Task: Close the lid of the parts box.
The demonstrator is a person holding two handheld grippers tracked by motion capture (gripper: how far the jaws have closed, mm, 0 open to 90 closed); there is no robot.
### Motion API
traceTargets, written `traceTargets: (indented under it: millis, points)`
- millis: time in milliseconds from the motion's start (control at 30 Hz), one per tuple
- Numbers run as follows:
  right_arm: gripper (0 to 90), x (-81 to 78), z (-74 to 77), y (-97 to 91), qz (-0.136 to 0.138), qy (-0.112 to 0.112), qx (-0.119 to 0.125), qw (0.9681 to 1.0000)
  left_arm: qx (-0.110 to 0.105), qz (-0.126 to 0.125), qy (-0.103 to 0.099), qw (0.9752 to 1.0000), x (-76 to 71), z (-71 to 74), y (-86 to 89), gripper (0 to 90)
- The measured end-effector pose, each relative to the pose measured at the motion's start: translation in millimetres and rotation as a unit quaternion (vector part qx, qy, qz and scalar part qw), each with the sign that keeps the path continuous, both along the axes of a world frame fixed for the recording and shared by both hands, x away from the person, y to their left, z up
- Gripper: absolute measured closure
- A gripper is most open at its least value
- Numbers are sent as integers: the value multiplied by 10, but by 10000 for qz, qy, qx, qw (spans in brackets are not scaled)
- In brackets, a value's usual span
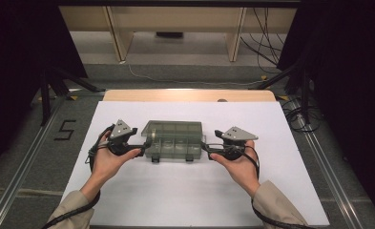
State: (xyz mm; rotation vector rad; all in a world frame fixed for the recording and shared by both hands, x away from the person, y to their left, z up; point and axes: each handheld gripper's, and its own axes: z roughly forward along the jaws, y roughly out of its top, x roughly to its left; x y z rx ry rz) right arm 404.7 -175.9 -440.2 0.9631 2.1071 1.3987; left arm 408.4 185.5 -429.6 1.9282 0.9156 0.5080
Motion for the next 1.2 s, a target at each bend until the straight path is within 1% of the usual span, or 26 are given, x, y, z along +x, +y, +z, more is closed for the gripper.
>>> traceTargets:
  millis: [33, 67, 100, 133, 167, 200, 233, 333, 367, 467, 500, 600, 700, 767, 833, 900, 1000, 1033, 1067, 1100, 1167, 1200]
  points:
    - [269, 4, -2, 6, 17, -31, 35, 10000, -14, -45, 51, 10000, -6, -2, 4, 182]
    - [263, -2, 0, 12, -3, -62, 47, 10000, -11, -54, 62, 10000, -9, -4, 5, 162]
    - [258, -9, 10, 8, 18, -13, 17, 10000, 27, -70, 45, 10000, -16, -2, 11, 158]
    - [254, -13, 18, 8, 54, -6, 14, 10000, 81, -87, 72, 9999, -21, 6, 27, 158]
    - [247, -17, 30, 13, 67, -29, 28, 10000, 55, -92, 78, 9999, -21, 7, 28, 157]
    - [247, -17, 30, 13, 67, -29, 28, 10000, -71, -57, 92, 9999, -24, 8, 18, 157]
    - [242, -18, 43, 11, 117, -7, 21, 9999, -89, -76, 82, 9999, -25, 17, 20, 157]
    - [237, -31, 101, 17, 136, -80, 70, 9999, -118, -94, 31, 9999, -34, 60, 17, 157]
    - [237, -37, 115, 14, 110, -76, 44, 9999, -148, -61, 37, 9999, -40, 67, 11, 157]
    - [236, -27, 125, 18, 121, -126, 107, 9998, -172, -67, 47, 9998, -41, 76, 6, 159]
    - [236, -31, 137, 8, 97, -95, 64, 9999, -182, -63, 71, 9998, -41, 80, 4, 160]
    - [237, -26, 145, 3, 97, -98, 82, 9999, -219, -71, 72, 9997, -35, 87, -4, 165]
    - [239, -24, 153, 3, 98, -109, 89, 9999, -264, -70, 59, 9996, -37, 104, -14, 173]
    - [253, -12, 163, 10, 89, -173, 156, 9997, -264, -70, 31, 9996, -40, 125, -19, 178]
    - [254, -11, 173, 7, 102, -154, 153, 9997, -254, -90, -36, 9996, -47, 150, -25, 181]
    - [268, -11, 191, 11, 89, -199, 190, 9996, -295, -81, -84, 9995, -59, 181, -36, 191]
    - [281, -8, 200, 15, 101, -211, 212, 9995, -295, -65, -119, 9995, -58, 205, -41, 208]
    - [288, -9, 208, 13, 109, -201, 200, 9995, -317, -39, -134, 9994, -58, 213, -47, 224]
    - [306, -7, 212, 17, 106, -209, 201, 9995, -292, -42, -170, 9994, -54, 221, -51, 255]
    - [344, -4, 221, 24, 112, -212, 229, 9995, -281, -44, -246, 9993, -48, 231, -61, 316]
    - [385, 1, 231, 35, 147, -262, 291, 9991, -320, -24, -268, 9991, -49, 237, -68, 394]
    - [385, 1, 231, 35, 147, -262, 291, 9991, -326, -33, -285, 9991, -42, 241, -70, 394]
